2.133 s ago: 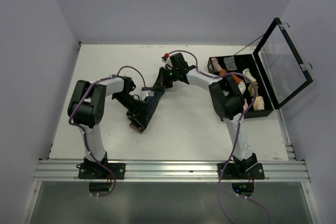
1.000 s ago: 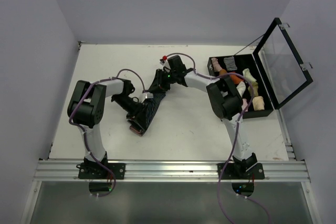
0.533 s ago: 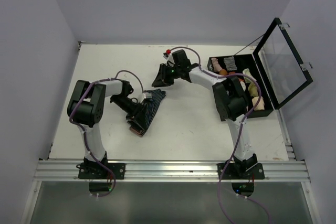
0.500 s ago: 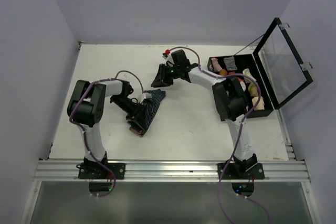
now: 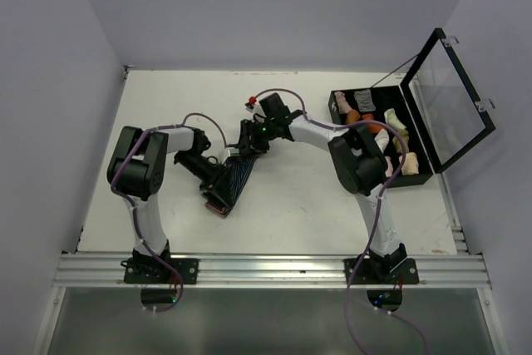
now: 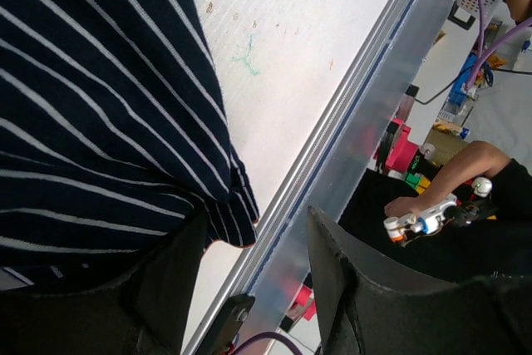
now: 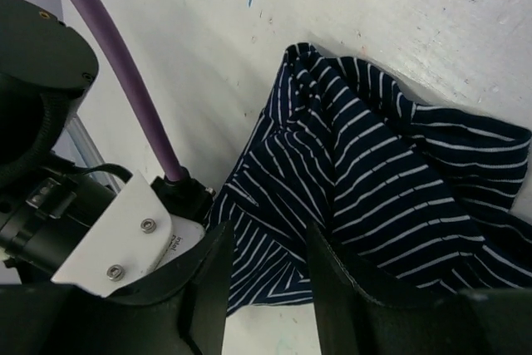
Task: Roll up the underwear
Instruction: Fold the underwear
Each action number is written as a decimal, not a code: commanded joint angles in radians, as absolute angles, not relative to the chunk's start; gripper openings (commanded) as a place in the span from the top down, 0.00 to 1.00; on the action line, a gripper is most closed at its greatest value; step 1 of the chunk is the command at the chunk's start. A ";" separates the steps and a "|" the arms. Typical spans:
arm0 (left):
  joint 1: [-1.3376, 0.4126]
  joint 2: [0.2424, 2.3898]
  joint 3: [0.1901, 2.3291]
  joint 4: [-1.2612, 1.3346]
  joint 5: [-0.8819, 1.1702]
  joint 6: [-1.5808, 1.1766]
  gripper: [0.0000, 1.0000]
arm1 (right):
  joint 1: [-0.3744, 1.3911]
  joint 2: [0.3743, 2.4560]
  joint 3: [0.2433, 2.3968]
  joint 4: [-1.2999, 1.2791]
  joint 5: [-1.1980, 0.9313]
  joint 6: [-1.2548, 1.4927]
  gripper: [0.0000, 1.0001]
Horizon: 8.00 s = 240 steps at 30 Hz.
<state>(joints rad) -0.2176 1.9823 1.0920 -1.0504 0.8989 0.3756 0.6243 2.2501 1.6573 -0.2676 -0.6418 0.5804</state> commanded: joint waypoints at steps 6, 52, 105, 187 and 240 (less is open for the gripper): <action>-0.215 2.045 1.057 -0.845 0.718 0.436 0.41 | 0.634 2.263 1.723 -0.414 -0.568 0.439 0.65; -0.196 2.039 1.048 -0.834 0.769 0.422 0.41 | 0.588 2.243 1.686 -0.242 -0.672 0.611 0.62; -0.196 2.023 1.034 -0.807 0.755 0.385 0.41 | 0.519 2.163 1.606 -0.313 -0.680 0.561 1.00; -0.318 1.579 1.058 -0.643 0.500 0.356 0.57 | 0.583 2.510 1.967 0.142 -0.837 0.534 0.65; -0.023 1.397 1.035 -0.310 0.798 0.164 0.27 | 0.687 2.266 1.370 0.633 -1.012 1.109 0.63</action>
